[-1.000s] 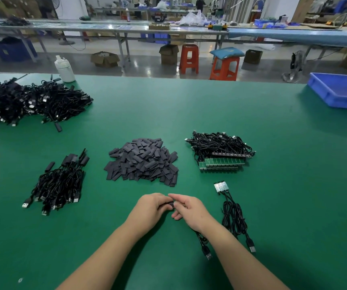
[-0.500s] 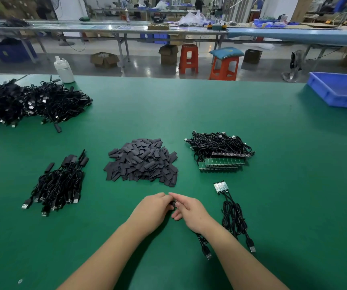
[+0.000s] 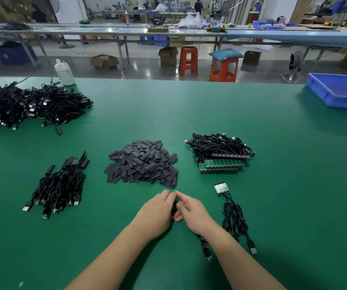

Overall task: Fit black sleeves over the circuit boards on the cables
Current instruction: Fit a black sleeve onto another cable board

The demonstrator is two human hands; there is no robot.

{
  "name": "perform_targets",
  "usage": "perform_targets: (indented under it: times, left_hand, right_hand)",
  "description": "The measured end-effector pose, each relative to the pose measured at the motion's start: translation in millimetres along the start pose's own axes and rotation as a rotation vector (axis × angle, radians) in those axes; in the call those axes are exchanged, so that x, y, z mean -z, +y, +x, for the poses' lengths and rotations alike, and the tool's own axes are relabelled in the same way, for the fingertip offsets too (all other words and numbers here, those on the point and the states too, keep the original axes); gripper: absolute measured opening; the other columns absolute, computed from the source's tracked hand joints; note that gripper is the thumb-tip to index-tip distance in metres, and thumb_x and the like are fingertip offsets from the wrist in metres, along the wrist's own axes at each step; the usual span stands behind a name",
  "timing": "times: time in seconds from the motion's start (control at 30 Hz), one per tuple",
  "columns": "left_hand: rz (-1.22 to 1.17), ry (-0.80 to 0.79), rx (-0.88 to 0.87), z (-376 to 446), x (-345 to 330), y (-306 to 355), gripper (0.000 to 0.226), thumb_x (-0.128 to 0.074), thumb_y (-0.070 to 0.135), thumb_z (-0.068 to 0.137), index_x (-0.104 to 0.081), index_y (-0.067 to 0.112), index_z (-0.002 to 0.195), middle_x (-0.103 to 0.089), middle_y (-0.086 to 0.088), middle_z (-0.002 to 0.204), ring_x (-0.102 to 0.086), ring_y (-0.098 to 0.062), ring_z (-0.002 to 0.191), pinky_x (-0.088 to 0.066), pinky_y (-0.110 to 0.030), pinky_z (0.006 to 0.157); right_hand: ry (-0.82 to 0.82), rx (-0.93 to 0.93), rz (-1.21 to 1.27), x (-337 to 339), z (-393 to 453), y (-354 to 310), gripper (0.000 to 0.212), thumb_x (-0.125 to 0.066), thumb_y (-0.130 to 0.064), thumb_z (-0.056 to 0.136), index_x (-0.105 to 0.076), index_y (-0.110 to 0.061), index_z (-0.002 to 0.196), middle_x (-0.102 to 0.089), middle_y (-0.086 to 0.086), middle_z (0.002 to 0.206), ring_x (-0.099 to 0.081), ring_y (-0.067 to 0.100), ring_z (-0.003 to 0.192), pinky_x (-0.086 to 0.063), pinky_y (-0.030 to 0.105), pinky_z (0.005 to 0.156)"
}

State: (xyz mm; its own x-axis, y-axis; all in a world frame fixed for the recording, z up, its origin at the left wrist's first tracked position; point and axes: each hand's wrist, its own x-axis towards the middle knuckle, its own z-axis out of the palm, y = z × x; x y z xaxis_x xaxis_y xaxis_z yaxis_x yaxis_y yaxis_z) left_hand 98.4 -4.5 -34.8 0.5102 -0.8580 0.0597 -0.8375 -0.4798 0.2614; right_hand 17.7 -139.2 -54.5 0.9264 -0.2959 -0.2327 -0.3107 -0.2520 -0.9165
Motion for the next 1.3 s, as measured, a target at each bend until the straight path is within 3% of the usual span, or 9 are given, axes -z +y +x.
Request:
perform_targets:
  times: [0.2,0.33,0.43,0.53,0.67,0.8,1.03,1.13,1.3]
  left_hand:
    - [-0.193,0.134,0.127,-3.3,1.2,1.5,0.053,-0.053,0.014,0.093,-0.035,0.027,0.142,-0.041,0.01,0.134,-0.061,-0.018,0.087,-0.04,-0.024,0.067]
    - [-0.375,0.233,0.236,-1.0,8.6,6.3,0.053,-0.053,0.012,0.095,-0.036,0.029,0.142,-0.045,0.01,0.131,-0.06,-0.018,0.096,-0.05,-0.035,0.083]
    - [-0.619,0.351,0.412,-0.2,7.1,10.2,0.048,-0.062,0.016,0.092,-0.046,0.024,0.137,-0.059,0.01,0.113,-0.06,-0.002,0.091,-0.044,-0.012,0.079]
    - [-0.774,0.302,0.525,-1.7,-0.1,15.8,0.031,-0.062,0.022,0.093,-0.058,0.024,0.124,-0.068,0.014,0.093,-0.063,0.007,0.081,-0.045,-0.007,0.074]
    - [-0.862,0.244,0.535,-7.3,-10.0,25.6,0.026,-0.065,0.024,0.092,-0.061,0.026,0.118,-0.073,0.013,0.089,-0.069,-0.001,0.079,-0.056,-0.031,0.085]
    - [-0.82,0.188,0.588,-4.2,-5.5,33.9,0.028,-0.071,0.029,0.086,-0.061,0.027,0.113,-0.07,0.01,0.083,-0.065,0.001,0.075,-0.047,-0.013,0.068]
    - [-0.843,-0.009,0.588,-4.6,1.8,40.4,0.014,-0.066,0.032,0.091,-0.069,0.018,0.094,-0.074,-0.004,0.07,-0.059,-0.013,0.05,-0.049,-0.025,0.053]
    - [-0.884,-0.029,0.567,-8.4,5.9,37.3,0.011,-0.069,0.026,0.091,-0.07,0.016,0.095,-0.074,-0.007,0.072,-0.054,-0.013,0.046,-0.042,-0.021,0.049]
    - [-0.81,0.117,0.585,-12.0,31.7,11.0,0.004,-0.069,0.022,0.091,-0.071,0.019,0.09,-0.073,0.002,0.072,-0.053,0.001,0.043,-0.042,-0.016,0.043]
  right_hand:
    - [0.007,-0.032,0.056,-0.3,-2.5,-5.2,0.043,-0.045,-0.01,0.104,-0.046,-0.018,0.146,-0.072,0.0,0.081,-0.069,0.013,0.074,-0.058,0.031,0.084]
    - [0.005,-0.035,0.158,0.6,-4.8,-12.3,0.027,-0.043,-0.004,0.102,-0.064,-0.016,0.115,-0.072,0.002,0.096,-0.068,0.008,0.068,-0.059,0.025,0.073]
    - [0.056,-0.06,0.324,2.5,-6.9,-15.6,0.022,-0.045,-0.004,0.102,-0.064,-0.014,0.109,-0.072,0.006,0.097,-0.068,0.012,0.07,-0.058,0.026,0.072]
    - [0.114,-0.09,0.491,5.7,-6.7,-17.3,0.019,-0.048,-0.003,0.101,-0.064,-0.007,0.111,-0.074,0.009,0.097,-0.07,0.016,0.075,-0.057,0.025,0.072]
    - [0.176,-0.117,0.695,11.5,-6.8,-18.7,0.017,-0.051,-0.004,0.1,-0.06,-0.003,0.114,-0.076,0.01,0.103,-0.074,0.022,0.092,-0.059,0.026,0.076]
    - [0.256,-0.119,0.859,13.8,-1.5,-19.7,0.018,-0.047,-0.002,0.102,-0.053,-0.001,0.119,-0.075,0.012,0.106,-0.074,0.025,0.097,-0.059,0.029,0.08]
    - [0.355,-0.105,1.181,20.0,5.7,-19.6,0.019,-0.045,0.002,0.102,-0.048,0.003,0.121,-0.074,0.02,0.103,-0.073,0.031,0.099,-0.062,0.032,0.079]
    - [0.342,-0.1,1.031,18.3,7.1,-19.8,0.015,-0.049,-0.004,0.102,-0.052,-0.003,0.117,-0.075,0.015,0.103,-0.074,0.026,0.097,-0.061,0.03,0.08]
    - [0.539,-0.019,0.061,16.9,1.8,-0.9,0.011,-0.054,-0.024,0.1,-0.063,-0.025,0.106,-0.073,-0.007,0.096,-0.07,0.009,0.086,-0.059,0.037,0.081]
